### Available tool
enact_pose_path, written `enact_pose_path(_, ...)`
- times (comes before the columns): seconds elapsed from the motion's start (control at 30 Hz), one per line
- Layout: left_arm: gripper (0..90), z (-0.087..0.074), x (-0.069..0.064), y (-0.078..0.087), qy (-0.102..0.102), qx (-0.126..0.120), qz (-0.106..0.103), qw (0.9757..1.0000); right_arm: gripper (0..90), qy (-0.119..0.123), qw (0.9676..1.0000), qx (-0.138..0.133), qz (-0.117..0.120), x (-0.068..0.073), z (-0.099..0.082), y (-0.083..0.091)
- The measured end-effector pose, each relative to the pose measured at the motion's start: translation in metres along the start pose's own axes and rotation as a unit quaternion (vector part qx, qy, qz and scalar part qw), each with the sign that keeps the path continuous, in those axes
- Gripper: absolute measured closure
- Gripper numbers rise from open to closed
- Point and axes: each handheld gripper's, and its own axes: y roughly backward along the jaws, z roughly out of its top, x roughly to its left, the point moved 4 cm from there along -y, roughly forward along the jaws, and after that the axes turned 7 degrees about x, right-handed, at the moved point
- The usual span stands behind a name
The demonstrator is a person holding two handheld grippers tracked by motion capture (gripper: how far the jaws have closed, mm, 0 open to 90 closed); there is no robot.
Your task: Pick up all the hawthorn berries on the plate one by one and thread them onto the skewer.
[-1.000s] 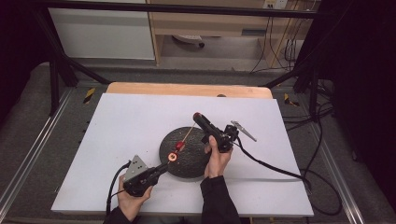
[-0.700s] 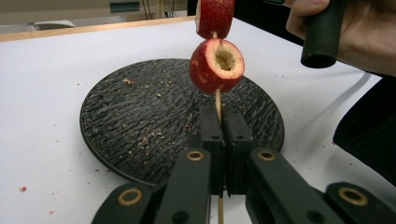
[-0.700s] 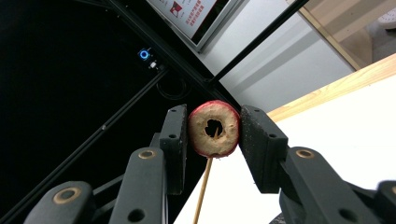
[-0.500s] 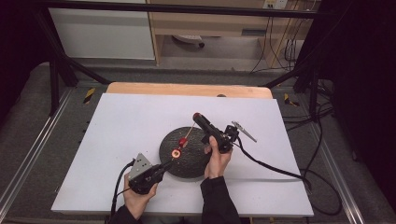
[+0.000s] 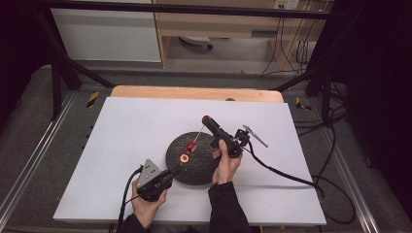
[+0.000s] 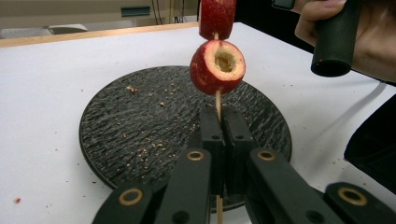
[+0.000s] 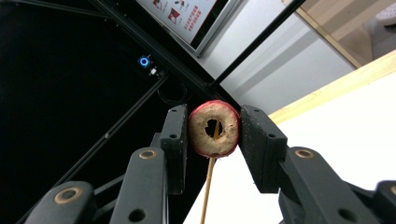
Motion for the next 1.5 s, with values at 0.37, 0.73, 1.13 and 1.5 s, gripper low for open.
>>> enact_pose_path(0.37, 88.4, 0.009, -0.004, -0.008, 0.005, -0.010, -0.002, 0.9999, 63.8, 0.001, 1.0000, -0.001, -0.003, 0.002, 0.000, 0.003)
enact_pose_path(0.73, 88.8, 0.010, 0.000, -0.005, -0.007, 0.005, 0.001, 1.0000, 64.0, -0.017, 0.9997, 0.016, -0.008, -0.005, -0.001, 0.002)
enact_pose_path(1.13, 88.9, 0.012, -0.002, -0.003, -0.014, 0.004, 0.012, 0.9998, 64.3, -0.029, 0.9994, 0.011, -0.015, -0.005, 0.000, 0.003)
enact_pose_path(1.5, 88.8, 0.010, -0.005, -0.006, 0.000, -0.002, 0.018, 0.9998, 64.3, -0.059, 0.9982, 0.001, -0.011, -0.005, -0.002, 0.001)
